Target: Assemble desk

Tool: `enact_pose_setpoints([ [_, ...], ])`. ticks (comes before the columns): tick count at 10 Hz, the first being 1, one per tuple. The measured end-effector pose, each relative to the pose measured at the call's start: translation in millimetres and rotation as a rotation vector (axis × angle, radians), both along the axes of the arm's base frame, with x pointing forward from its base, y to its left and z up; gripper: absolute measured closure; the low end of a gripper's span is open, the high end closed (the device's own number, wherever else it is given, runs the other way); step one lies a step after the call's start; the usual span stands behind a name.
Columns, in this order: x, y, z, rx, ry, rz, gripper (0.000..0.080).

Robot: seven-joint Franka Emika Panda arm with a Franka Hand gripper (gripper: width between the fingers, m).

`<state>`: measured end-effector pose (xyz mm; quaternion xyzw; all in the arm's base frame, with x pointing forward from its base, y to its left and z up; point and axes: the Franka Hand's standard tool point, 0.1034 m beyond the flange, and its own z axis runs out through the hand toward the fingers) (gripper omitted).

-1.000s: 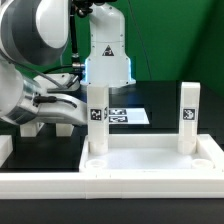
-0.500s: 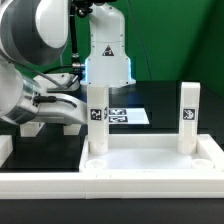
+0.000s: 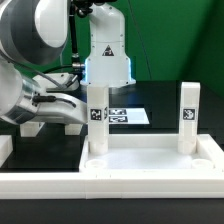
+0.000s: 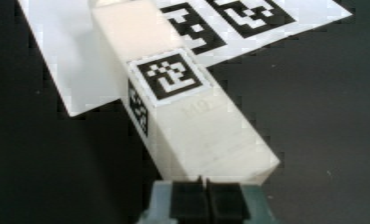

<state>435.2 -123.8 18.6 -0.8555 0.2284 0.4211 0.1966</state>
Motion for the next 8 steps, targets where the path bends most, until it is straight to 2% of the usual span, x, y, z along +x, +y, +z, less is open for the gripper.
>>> enact_pose_setpoints([
  [1,1.6,-0.6,3.2,0.000,-0.006,0.000,0.0798],
  [2,0.5,0.1,3.4,0.000,-0.007,-0.001,0.0705],
  [4,-7.5,4.7,-1.8,0.000,0.006,-0.001,0.0428],
  [5,-8.0,5.4,-1.6,0.001,0.006,0.000,0.0428],
  [6,-8.2,7.0,-1.1,0.003,0.007,-0.001,0.0235],
  [7,-7.8,9.4,-1.2,0.004,0.007,0.004,0.0177],
  [8,-7.9,9.2,-1.1,0.003,0.008,0.005,0.0177],
])
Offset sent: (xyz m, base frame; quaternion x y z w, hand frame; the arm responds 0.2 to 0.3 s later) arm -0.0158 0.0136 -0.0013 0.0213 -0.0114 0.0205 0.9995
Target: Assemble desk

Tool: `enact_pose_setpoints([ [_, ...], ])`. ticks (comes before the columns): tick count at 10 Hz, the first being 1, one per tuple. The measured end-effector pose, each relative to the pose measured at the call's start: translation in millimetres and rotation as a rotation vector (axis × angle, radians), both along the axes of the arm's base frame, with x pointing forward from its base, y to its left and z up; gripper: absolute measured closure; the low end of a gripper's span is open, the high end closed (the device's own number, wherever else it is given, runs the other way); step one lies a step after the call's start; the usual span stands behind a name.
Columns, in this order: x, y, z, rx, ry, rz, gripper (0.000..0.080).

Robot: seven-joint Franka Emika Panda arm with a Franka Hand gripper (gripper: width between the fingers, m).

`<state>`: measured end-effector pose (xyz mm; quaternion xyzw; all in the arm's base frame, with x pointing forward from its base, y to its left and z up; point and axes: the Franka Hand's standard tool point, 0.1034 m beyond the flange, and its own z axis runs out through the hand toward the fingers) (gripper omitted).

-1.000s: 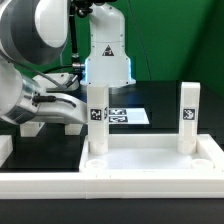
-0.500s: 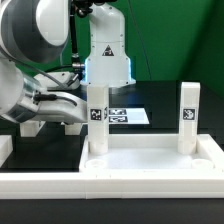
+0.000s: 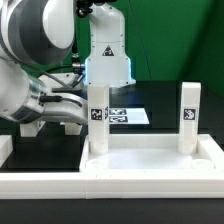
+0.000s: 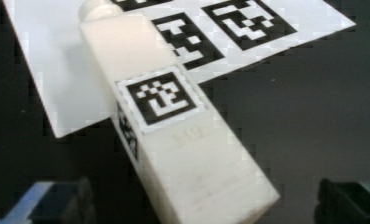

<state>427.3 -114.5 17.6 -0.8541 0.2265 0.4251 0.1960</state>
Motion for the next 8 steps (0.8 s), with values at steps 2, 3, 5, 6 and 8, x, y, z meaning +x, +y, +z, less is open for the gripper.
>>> enact_pose_setpoints([
  [2,-1.0,0.6,-0.7,-0.001,0.002,0.001,0.0156],
  [3,-1.4,0.6,-1.2,-0.005,0.004,0.002,0.0151],
  [5,-2.5,1.1,-1.6,-0.009,0.010,0.000,0.0151],
  [6,-2.6,1.0,-1.6,-0.008,0.010,0.000,0.0151],
  [8,-3.2,0.9,-1.8,-0.009,0.012,-0.001,0.0151],
])
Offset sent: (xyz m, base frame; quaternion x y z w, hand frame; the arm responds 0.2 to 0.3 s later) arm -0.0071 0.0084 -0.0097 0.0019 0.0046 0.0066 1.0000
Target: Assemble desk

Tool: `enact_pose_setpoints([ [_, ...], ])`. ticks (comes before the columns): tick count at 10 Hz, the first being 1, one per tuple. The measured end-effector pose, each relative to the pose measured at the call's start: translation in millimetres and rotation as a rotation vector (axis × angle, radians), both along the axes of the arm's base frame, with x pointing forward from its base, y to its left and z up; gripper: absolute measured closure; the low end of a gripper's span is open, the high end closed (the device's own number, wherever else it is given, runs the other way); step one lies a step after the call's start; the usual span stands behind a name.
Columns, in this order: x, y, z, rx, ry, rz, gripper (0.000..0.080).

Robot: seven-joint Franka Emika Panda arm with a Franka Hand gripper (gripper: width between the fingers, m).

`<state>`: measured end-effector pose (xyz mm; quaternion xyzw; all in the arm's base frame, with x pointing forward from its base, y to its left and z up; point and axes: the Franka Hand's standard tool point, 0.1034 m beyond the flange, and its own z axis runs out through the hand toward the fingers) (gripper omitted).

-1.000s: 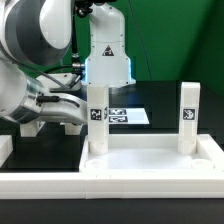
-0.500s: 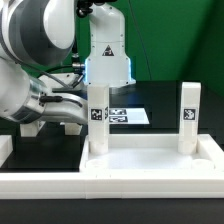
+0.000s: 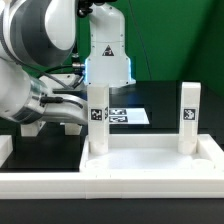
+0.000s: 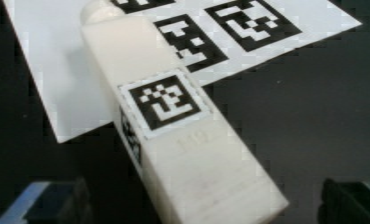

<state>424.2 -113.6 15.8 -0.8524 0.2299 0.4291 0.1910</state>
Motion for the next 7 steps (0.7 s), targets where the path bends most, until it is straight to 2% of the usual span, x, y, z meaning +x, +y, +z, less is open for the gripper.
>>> enact_pose_setpoints([
  [7,-4.8,1.6,-0.4,-0.003,0.010,0.000,0.0151],
])
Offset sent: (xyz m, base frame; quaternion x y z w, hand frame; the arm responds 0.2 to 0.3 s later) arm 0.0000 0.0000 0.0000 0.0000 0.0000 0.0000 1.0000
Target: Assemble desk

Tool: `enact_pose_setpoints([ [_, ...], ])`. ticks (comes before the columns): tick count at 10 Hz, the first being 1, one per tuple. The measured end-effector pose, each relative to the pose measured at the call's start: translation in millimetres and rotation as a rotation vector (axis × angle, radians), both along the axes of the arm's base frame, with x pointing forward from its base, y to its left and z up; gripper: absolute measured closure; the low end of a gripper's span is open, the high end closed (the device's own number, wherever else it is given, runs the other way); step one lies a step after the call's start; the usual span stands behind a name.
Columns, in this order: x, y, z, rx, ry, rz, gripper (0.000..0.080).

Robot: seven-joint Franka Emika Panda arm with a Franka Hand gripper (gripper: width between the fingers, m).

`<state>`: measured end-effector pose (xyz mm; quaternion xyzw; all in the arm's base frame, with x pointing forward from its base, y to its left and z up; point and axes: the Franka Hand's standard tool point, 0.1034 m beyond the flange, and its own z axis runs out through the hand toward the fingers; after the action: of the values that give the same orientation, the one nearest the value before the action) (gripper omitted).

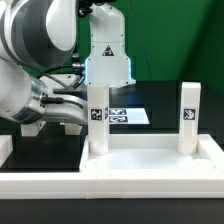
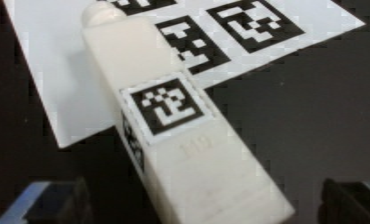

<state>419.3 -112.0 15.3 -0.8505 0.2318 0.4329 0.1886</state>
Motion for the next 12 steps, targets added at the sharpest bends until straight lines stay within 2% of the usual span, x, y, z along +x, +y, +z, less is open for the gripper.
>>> enact_pose_setpoints([
  [2,-11.8,5.0,-0.3,0.006,0.019,-0.003,0.0151],
  [6,-12.8,4.7,-0.3,0.006,0.022,-0.003,0.0151],
  [8,-12.8,4.7,-0.3,0.006,0.022,-0.003,0.0424],
  [9,-12.9,4.8,-0.2,0.007,0.022,-0.003,0.0513],
  [12,-12.8,4.8,-0.2,0.007,0.022,-0.003,0.0512],
])
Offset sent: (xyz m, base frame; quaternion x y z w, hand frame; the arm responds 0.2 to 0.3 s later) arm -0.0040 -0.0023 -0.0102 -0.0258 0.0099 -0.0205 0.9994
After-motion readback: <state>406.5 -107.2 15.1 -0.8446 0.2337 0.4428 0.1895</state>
